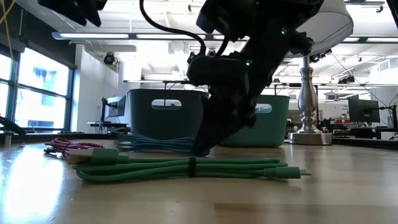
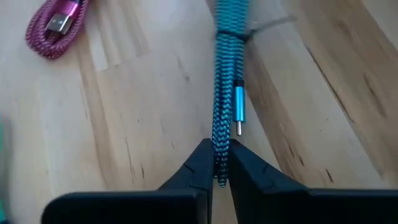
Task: Pick & Place USB Port
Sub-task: Put the blue charger cable into the blue bin
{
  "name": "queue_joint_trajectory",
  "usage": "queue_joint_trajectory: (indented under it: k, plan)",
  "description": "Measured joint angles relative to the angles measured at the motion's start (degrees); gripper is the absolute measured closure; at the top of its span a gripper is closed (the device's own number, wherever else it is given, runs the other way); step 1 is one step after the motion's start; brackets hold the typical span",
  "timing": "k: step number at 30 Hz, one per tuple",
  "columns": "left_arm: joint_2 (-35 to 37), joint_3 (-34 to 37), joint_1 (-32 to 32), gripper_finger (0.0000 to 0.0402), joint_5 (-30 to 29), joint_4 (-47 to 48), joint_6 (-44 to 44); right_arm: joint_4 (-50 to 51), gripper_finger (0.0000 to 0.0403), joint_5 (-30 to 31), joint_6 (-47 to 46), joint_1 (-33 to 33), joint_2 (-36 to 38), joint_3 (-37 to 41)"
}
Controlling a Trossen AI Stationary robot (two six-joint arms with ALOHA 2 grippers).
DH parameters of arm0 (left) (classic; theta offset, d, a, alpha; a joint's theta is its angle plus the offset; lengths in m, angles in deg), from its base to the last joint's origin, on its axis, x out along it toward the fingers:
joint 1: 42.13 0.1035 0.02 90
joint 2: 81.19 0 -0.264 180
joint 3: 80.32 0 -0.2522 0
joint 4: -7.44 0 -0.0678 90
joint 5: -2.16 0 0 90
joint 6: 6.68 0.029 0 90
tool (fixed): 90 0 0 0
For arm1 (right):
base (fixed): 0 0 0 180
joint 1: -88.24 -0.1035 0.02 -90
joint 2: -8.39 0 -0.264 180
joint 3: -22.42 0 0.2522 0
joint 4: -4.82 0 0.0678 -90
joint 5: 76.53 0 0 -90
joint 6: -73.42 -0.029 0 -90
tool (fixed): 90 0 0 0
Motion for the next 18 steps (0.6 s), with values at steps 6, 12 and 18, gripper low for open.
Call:
queue_joint_trajectory:
  k: [6,12,18]
  plan:
    - [0.0,3.2,0.0,0.0266,3.8,-7.4,0.1,2.1,0.0386,3.3,0.7,-1.0,0.0,0.0]
    - [0.0,4.2,0.0,0.0266,12.8,-17.8,2.1,4.0,0.0387,7.3,3.3,-3.3,1.3,0.2]
    - [0.2,4.2,0.0,0.0266,16.3,-23.5,4.3,11.6,0.0388,16.4,4.4,-7.1,6.4,0.2]
